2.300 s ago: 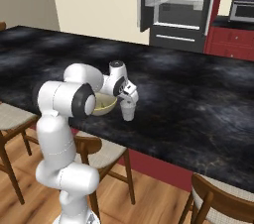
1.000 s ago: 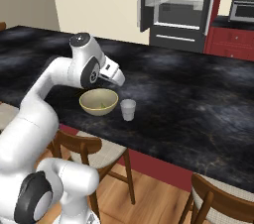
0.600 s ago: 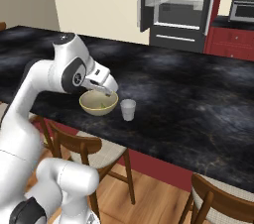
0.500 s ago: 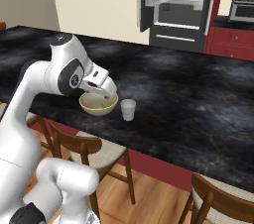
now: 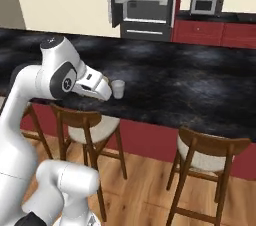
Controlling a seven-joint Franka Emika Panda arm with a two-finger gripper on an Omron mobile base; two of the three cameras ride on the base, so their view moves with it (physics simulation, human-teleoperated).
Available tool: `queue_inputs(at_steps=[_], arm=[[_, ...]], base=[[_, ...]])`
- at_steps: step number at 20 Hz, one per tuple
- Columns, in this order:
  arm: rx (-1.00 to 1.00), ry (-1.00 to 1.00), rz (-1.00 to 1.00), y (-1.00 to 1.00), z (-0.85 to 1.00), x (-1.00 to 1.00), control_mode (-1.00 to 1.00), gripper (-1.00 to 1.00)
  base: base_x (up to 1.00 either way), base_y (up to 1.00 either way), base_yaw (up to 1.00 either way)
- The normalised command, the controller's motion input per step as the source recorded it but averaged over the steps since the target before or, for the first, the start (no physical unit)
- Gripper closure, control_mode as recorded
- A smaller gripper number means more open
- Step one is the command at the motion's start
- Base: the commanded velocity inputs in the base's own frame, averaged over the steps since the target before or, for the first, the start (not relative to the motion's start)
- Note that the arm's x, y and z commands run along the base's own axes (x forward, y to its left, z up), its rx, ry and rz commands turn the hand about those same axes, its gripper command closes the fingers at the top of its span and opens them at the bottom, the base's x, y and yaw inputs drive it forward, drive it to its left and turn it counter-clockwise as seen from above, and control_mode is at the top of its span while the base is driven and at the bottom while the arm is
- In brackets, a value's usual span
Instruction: There is a bowl on the dining counter. Grab a lemon wedge from the fridge and place it in the bowl. Then get the liquor bottle and glass cup from the cabinet and place them next to the bowl.
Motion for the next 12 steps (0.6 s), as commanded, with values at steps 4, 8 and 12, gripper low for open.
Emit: queue_inputs(at_steps=[4, 8, 12], arm=[[0.00, 0.00, 0.00, 0.00, 0.00, 0.00, 1.00, -1.00], [0.00, 0.00, 0.00, 0.00, 0.00, 0.00, 1.00, -1.00], [0.00, 0.00, 0.00, 0.00, 0.00, 0.00, 1.00, -1.00]], base=[[-0.49, -0.12, -0.81], [-0.20, -0.37, -0.83], [-0.03, -0.67, -0.79]])
